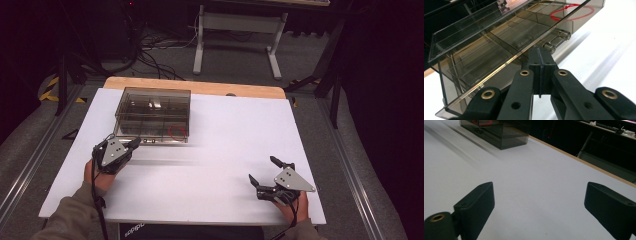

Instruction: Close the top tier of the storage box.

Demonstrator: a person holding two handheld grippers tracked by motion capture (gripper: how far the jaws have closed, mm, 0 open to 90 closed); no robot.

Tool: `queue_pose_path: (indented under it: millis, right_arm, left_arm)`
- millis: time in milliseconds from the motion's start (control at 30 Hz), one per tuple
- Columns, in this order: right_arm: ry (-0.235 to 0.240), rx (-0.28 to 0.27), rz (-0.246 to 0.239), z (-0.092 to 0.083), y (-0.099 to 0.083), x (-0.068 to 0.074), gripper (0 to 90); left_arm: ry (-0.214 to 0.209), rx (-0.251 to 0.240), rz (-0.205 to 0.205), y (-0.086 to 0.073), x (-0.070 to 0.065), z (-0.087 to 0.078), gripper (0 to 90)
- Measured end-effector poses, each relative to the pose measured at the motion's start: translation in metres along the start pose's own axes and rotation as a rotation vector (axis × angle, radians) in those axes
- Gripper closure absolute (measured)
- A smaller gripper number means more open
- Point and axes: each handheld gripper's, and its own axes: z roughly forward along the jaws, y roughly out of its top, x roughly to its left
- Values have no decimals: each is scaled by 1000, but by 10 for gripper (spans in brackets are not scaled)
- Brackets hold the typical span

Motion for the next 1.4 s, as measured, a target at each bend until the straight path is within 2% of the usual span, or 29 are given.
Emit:
queue_pose_path:
  millis: [267, 667, 933, 1133, 1400]
  right_arm:
    - [3, 4, -4, 1, 0, 0, 104]
    - [3, 10, -11, 2, 0, 1, 104]
    - [2, 10, -13, 1, 0, 1, 106]
    - [4, 11, -15, 2, 0, 1, 106]
    - [2, 14, -16, 2, 0, 1, 106]
  left_arm:
    - [-11, 5, 25, 2, 0, 2, 895]
    - [14, -12, 23, 4, 2, 1, 896]
    - [8, -8, 29, 5, 5, 3, 895]
    - [29, -11, 23, 5, 7, 5, 895]
    - [27, -8, 26, 6, 8, 9, 895]
